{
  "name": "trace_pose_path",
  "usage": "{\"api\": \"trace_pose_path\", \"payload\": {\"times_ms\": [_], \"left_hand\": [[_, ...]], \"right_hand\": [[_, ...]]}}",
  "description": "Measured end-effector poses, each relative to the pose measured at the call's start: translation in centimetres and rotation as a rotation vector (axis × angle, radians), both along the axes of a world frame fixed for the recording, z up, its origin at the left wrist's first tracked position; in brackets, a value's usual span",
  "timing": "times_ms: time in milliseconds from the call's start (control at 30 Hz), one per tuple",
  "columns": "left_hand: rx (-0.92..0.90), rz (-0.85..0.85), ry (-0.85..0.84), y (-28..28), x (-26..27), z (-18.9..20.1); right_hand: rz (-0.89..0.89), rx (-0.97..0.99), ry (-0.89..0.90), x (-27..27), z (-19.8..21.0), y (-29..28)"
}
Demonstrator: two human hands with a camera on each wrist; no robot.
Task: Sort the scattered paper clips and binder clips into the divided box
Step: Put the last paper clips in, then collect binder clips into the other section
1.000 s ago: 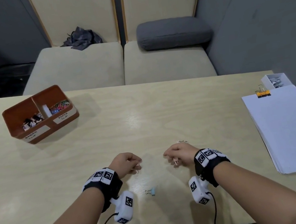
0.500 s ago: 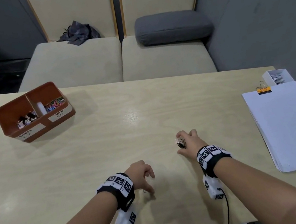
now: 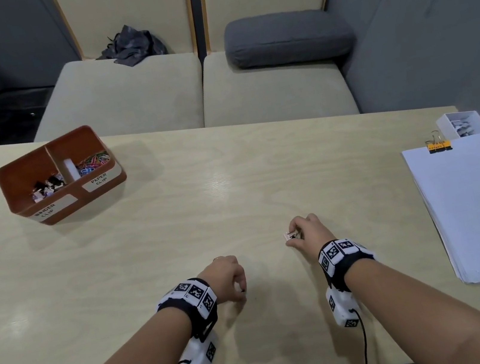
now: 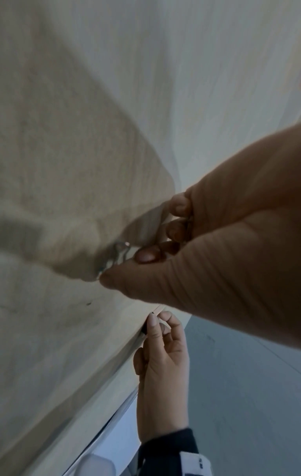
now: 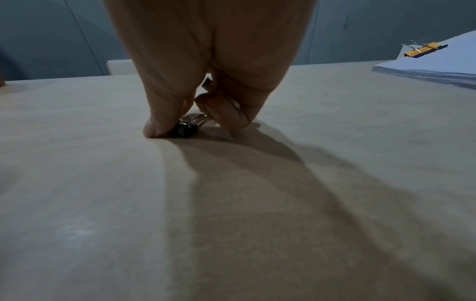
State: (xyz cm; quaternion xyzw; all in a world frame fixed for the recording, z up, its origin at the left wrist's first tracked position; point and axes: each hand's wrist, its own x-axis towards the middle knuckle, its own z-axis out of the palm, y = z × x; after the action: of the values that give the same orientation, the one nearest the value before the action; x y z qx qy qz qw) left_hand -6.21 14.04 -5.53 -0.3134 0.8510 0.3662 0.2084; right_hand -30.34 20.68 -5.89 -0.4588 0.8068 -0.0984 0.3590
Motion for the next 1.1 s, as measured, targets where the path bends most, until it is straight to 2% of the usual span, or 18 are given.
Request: {"api": "trace_pose_path", "payload": {"times_ms": [167,267,333,567,767,933,1033,1100], "left_hand": [[0.073,0.164,0.067,-0.9,0.5,0.6],[0.265,0.351,0.117,-1.7,0.7,1.1],[0.343,0.418,0.134,-2.3,0.8,1.5],[0.501,0.642,0.185,-2.8,0.8,2.1],[0.592,0.81,0.209,-2.8,0.3,2.3],[0.415,0.757,0.149,-3.0,-1.8,2.4],[0.168,0.607,0.147,-2.9,-3.9,2.3],[0.068,0.539,0.159,-2.6,-5.4,2.4]], "right_hand": [[-0.027,-0.032,-0.003,0.0,-0.1,-0.1],[0.008,-0.05,-0.007,0.1,0.0,-0.2],[-0.011,-0.068,-0.024,0.1,-0.2,-0.2],[-0.088,-0.018,-0.08,0.9,-0.5,-0.8],[-0.099,-0.109,-0.021,0.8,-0.1,0.4],[-0.007,-0.013,-0.018,-0.1,0.1,1.5],[0.018,-0.014,-0.024,-0.3,0.1,1.2],[0.027,0.011,-0.027,-0.2,0.1,1.1]]}}
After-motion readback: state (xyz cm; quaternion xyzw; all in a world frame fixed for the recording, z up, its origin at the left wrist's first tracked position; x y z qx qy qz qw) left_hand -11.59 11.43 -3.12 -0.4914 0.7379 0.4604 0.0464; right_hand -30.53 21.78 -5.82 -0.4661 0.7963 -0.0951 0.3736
